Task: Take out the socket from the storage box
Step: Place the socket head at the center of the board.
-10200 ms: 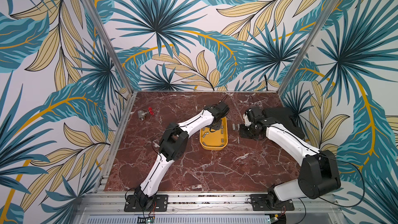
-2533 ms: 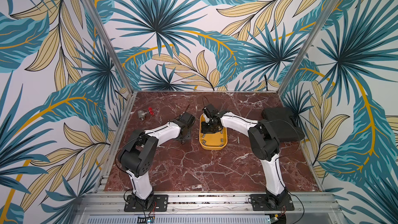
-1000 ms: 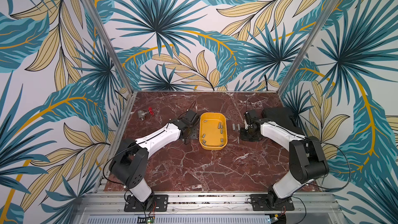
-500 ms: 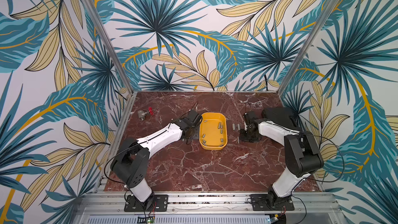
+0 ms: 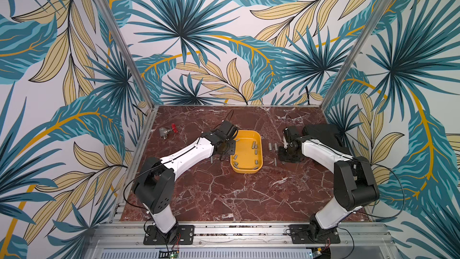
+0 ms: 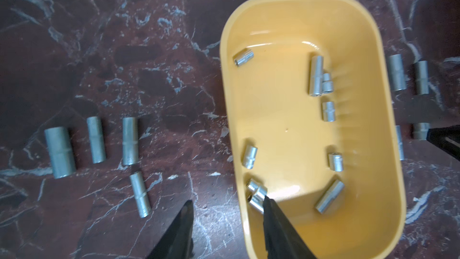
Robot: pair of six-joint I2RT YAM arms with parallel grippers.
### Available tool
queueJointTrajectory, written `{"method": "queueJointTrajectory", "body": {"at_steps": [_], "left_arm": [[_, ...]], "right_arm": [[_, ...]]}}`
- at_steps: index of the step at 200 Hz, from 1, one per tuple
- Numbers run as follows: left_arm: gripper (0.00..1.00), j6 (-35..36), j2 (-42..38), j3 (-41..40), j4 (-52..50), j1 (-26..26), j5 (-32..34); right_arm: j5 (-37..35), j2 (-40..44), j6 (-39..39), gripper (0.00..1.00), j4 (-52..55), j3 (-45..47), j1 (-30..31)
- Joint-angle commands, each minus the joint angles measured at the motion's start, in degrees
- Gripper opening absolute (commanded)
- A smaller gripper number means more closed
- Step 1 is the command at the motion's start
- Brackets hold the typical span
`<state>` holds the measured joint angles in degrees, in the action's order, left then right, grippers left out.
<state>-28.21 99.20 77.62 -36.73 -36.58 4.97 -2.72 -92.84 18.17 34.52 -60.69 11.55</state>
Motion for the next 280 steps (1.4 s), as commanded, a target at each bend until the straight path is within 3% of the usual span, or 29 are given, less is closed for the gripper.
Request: {"method": "queueJointTrajectory", "body": {"at_steps": [1,64,148,280], "left_arm": [[0.48,2.2,3.1,5.4,-0.3,-1.1,-1.3],[0.48,5.0,16.3,20.1,-2.3,-3.2,-5.6],[0.48,4.9,29.1,31.9,-2.8,-3.7,-7.2],[0.47,6.6,37.2,39.9,-3.5,-4.1,-4.6]], "right_arm": [[0.1,5.0,-0.5,0.40,3.1,-1.4,-0.3],[0.6,12.4,0.4,0.41,4.8,0.0,-0.3],[-0.5,12.3,0.4,0.41,4.5,3.3,-1.2],[3.8,-6.1,-1.8,0.41,-0.3,-0.5,-7.0]]}}
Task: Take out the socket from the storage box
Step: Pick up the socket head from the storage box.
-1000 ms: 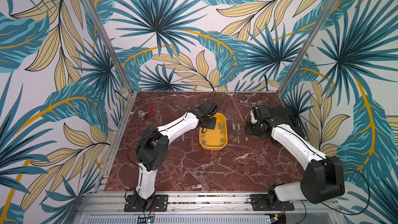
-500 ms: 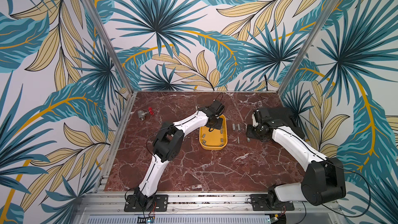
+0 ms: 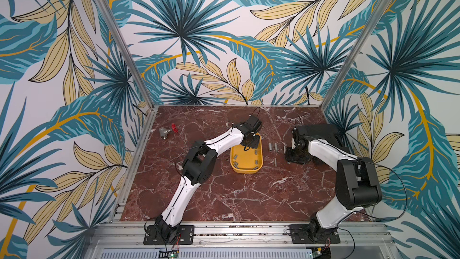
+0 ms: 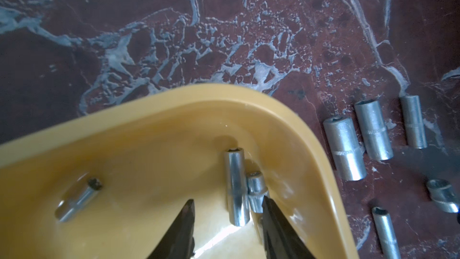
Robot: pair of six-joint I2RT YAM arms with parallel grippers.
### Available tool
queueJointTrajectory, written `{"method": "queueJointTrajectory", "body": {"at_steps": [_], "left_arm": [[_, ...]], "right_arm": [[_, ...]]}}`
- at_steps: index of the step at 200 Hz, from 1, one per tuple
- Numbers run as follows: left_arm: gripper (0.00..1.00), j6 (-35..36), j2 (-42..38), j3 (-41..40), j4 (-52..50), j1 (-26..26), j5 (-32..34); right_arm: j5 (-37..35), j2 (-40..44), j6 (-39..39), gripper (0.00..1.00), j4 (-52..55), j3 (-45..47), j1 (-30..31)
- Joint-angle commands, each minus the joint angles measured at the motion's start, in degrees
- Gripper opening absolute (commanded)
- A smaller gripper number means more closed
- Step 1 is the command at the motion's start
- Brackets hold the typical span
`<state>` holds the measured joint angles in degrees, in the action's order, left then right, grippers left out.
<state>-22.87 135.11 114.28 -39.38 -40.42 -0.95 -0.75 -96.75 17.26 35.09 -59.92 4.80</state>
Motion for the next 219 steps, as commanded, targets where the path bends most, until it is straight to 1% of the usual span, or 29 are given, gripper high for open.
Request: {"method": "queueJointTrajectory", "body": {"at_steps": [1,18,27,33,90,122,159,167,198,202,219], "left_arm": [[0.47,1.3,1.3,3.2,-0.9,-0.2,1.4],[0.46,1.8,1.3,3.4,-0.5,-0.2,2.1],[0.44,1.9,1.3,3.3,-0.2,-0.2,2.3],[0.43,2.1,3.2,3.4,-0.2,-0.2,2.5],[0.38,2.6,5.0,3.7,0.3,-0.4,3.8],[0.32,3.0,5.1,3.7,0.3,-0.4,3.9],[0.25,3.2,3.9,3.4,-0.7,-0.4,3.9],[0.24,3.1,3.5,3.3,-0.9,-0.4,5.6],[0.21,2.7,2.1,2.4,-0.7,-0.4,6.0],[0.21,2.6,0.2,1.9,-0.6,-0.4,6.1],[0.19,2.5,-2.0,0.2,0.3,-0.4,6.6]], "right_arm": [[1.8,-2.2,-0.9,0.41,-0.9,-1.2,-0.2],[2.1,-3.4,-0.9,0.41,-1.2,-1.5,-0.2],[2.2,-4.0,-1.0,0.41,-1.3,-1.6,-0.2],[2.3,-4.3,-1.0,0.41,-1.4,-1.6,-0.2],[3.1,-6.5,-1.0,0.41,-2.0,-2.0,-0.3],[3.5,-6.9,-1.0,0.41,-2.0,-2.5,-0.3],[4.2,-7.1,-0.9,0.40,-2.1,-2.7,-0.3],[4.4,-7.1,-0.8,0.40,-2.1,-2.7,-0.3],[5.1,-6.4,-0.8,0.40,-2.1,-2.2,-0.3],[5.2,-6.3,-0.8,0.40,-2.1,-2.2,-0.3],[5.4,-6.1,-0.8,0.40,-2.1,-1.9,-0.3]]}}
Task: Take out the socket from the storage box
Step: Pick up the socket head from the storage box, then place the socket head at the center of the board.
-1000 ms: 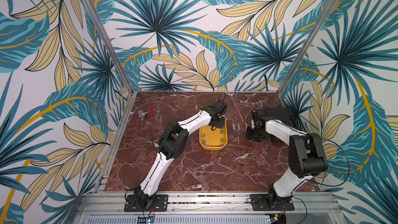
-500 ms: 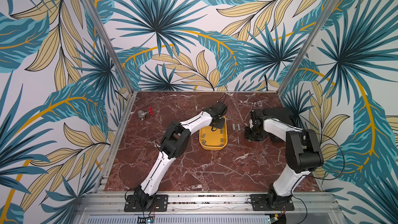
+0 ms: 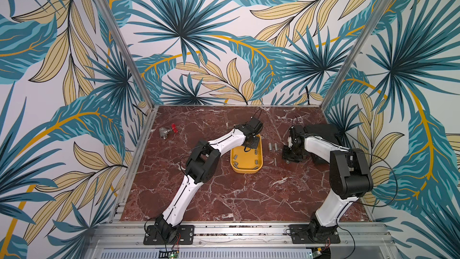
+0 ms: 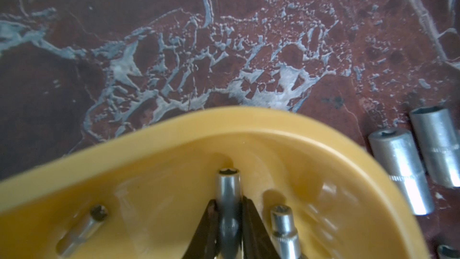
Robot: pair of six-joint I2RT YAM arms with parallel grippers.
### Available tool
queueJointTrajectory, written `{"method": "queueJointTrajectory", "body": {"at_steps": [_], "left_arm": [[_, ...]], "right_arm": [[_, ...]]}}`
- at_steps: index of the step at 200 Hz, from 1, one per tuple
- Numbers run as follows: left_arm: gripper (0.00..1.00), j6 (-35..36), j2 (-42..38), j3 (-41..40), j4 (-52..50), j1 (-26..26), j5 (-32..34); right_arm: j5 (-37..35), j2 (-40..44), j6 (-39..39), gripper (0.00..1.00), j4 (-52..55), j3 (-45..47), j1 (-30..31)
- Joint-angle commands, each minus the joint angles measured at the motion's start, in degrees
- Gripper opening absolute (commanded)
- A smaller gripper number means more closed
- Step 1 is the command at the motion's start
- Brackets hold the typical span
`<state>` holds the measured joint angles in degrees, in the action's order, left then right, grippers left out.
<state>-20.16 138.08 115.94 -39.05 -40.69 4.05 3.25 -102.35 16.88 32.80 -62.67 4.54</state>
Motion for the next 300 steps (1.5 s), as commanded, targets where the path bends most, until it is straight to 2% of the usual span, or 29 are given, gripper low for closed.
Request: {"method": "queueJointTrajectory", "body": {"at_steps": [1,84,154,195,230,300], "left_arm": [[0.19,-0.2,-5.1,-1.6,0.0,-0.1,1.6],[0.18,-2.2,-20.1,-13.3,3.8,0.7,3.2],[0.18,-5.8,-39.6,-37.3,5.5,7.8,5.0],[0.18,-7.9,-47.1,-50.1,5.8,11.3,6.2],[0.18,-9.1,-49.4,-56.2,6.8,13.3,5.8],[0.18,-10.4,-45.5,-60.3,9.4,16.0,4.0]], "right_arm": [[1.4,-0.5,-0.4,0.40,0.2,0.9,-0.1],[1.9,1.0,-0.4,0.40,0.8,0.5,-0.1],[1.7,1.9,-0.7,0.40,0.9,1.0,-0.1],[2.2,1.9,-0.6,0.40,0.6,1.2,-0.1],[2.5,2.0,-0.5,0.40,0.6,1.3,-0.1],[3.2,2.7,-0.5,0.41,1.0,1.4,-0.1]]}}
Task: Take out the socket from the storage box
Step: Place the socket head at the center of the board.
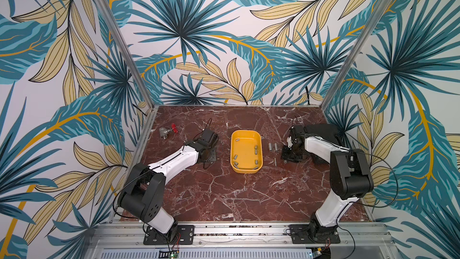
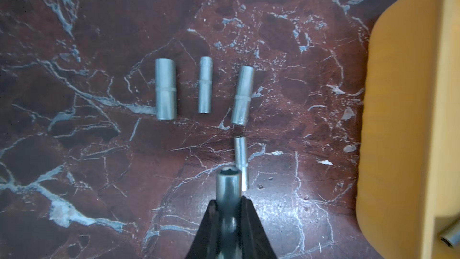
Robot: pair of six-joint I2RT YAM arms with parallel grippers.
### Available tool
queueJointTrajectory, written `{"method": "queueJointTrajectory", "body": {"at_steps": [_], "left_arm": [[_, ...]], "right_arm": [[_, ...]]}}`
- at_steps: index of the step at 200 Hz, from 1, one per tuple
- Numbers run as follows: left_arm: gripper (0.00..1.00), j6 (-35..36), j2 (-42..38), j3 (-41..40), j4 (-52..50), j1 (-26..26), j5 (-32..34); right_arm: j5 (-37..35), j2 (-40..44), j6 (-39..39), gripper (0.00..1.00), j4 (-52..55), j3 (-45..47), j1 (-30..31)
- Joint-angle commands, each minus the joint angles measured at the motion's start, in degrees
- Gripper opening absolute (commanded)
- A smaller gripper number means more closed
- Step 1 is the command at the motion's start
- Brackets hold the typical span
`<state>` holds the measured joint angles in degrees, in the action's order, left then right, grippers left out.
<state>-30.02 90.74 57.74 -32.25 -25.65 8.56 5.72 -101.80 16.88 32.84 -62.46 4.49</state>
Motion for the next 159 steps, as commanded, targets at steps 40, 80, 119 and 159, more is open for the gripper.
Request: {"method": "queueJointTrajectory", "body": {"at_steps": [40,80,119,159], "left_arm": [[0.18,-0.1,5.1,-2.0,3.4,1.7,-1.5],[0.18,0.1,7.1,-1.8,3.9,2.3,-1.6],[0.19,0.9,8.7,-1.4,3.9,2.8,-1.7],[0.20,0.9,10.0,-1.4,4.3,2.9,-1.7]], "right_arm": [[0.7,3.2,-0.6,0.41,1.3,1.3,0.0],[0.5,4.4,-0.8,0.41,2.0,1.5,0.0],[0.2,7.6,-1.0,0.41,3.7,0.8,0.0],[0.1,10.7,-1.2,0.41,5.6,-0.8,0.0]]}}
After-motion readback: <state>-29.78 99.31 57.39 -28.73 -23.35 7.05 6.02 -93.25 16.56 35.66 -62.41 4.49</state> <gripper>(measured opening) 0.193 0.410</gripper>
